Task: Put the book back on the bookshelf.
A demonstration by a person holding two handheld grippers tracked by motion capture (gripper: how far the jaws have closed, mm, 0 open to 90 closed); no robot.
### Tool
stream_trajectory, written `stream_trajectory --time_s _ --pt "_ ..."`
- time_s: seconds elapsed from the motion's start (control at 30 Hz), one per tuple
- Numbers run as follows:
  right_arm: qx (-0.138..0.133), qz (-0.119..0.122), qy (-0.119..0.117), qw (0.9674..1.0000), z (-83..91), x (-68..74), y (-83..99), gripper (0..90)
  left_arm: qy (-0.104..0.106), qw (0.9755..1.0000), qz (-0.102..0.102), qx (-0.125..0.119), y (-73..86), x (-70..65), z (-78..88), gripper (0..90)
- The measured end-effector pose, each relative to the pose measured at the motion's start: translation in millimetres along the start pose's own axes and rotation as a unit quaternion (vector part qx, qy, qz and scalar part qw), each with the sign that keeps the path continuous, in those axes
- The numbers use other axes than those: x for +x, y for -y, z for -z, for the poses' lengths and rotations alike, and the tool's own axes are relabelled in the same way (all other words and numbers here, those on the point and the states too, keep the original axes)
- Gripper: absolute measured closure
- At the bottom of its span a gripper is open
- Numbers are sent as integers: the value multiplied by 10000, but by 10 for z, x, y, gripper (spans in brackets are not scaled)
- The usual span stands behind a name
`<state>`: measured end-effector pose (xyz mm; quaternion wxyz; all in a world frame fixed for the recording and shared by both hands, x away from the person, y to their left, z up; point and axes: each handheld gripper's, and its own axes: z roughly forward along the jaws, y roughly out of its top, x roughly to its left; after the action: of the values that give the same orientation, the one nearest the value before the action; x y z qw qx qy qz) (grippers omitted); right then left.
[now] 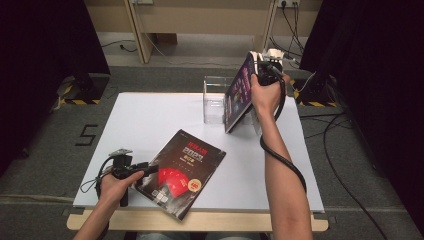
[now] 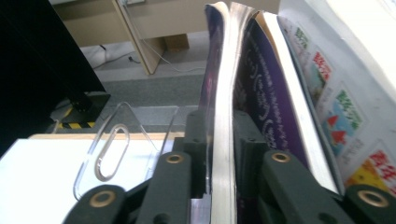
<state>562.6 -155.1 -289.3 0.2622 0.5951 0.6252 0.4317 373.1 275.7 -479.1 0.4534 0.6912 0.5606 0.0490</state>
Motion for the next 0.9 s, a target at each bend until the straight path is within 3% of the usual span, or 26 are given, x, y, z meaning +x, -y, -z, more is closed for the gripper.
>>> stream_trajectory --time_s 0.17,0.37,0.63,0.83,0.9 --pt "-140 228 219 9994 142 0 -12 644 -1 10000 -3 -2 0 -1 -2 408" --pt "-365 342 264 9984 384 -15 -37 645 7 10000 -25 -12 -2 -21 4 407" --pt "-417 232 141 9988 687 -125 123 885 12 10000 -32 -29 -2 -30 10 408" --pt "-459 81 -82 9989 835 -208 281 900 20 10000 -42 -45 -6 -47 16 408" --pt "-439 131 -68 9989 871 -218 344 900 10 10000 -44 -42 -4 -42 15 408"
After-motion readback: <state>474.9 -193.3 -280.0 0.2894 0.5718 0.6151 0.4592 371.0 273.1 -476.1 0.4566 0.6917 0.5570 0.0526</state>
